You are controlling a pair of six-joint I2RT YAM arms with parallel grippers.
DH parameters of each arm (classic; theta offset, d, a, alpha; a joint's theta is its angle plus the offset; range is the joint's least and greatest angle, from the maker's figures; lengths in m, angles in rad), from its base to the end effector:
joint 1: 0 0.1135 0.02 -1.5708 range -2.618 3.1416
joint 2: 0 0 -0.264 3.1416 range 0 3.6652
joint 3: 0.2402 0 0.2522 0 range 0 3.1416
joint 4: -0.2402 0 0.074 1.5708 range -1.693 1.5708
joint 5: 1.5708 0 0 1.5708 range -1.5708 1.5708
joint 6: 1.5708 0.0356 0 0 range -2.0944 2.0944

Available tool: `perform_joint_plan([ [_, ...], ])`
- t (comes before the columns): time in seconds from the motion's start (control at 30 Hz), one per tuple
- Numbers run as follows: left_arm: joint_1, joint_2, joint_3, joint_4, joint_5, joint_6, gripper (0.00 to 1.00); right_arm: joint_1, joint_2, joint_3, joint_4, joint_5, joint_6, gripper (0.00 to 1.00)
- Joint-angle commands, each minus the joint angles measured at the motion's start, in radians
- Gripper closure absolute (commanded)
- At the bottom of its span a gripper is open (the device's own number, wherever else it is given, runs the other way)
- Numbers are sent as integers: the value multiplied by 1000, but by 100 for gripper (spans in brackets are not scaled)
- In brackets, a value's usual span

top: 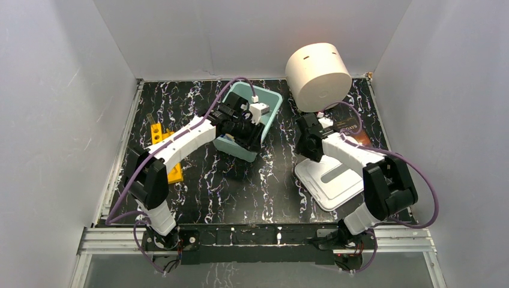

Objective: Organize the chemistry lab equipment

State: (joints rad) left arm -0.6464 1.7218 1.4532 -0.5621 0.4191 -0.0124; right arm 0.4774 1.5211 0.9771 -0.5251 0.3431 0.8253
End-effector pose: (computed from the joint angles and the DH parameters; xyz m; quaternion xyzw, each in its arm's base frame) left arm 0.2975 -0.2426 0.2887 0.3557 0.8430 -0.2979 0.2720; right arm 0.2713 0.1269 0.2075 0.2069 0.9327 0.0168 0.2948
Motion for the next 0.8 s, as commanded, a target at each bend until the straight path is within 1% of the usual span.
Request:
perform_joint_plan([
  [0.0, -12, -67, -8, -8, 140, -68, 63, -3, 36, 39, -10, 80, 45, 40],
  [0.07, -12, -73, -2, 0, 142, -82, 62, -5, 57, 43, -23, 89, 69, 38],
  [0.13, -12, -80, 13, 3, 128, -94, 58, -4, 75, 46, -32, 101, 92, 37],
  [0.17, -12, -85, 22, 4, 110, -100, 56, -4, 80, 47, -34, 108, 103, 38],
  [0.27, -12, -103, 54, 6, 48, -116, 54, -4, 95, 42, -36, 129, 130, 38],
  [0.37, -12, -127, 81, 14, -8, -130, 52, -6, 122, 38, -37, 136, 149, 41],
  [0.43, -12, -150, 82, 30, -59, -146, 50, -8, 143, 39, -38, 141, 164, 46],
  [0.57, -12, -200, 70, 65, -158, -166, 46, -8, 169, 49, -55, 146, 207, 61],
  [0.77, -12, -253, 34, 108, -224, -199, 42, -8, 161, 69, -105, 132, 295, 82],
])
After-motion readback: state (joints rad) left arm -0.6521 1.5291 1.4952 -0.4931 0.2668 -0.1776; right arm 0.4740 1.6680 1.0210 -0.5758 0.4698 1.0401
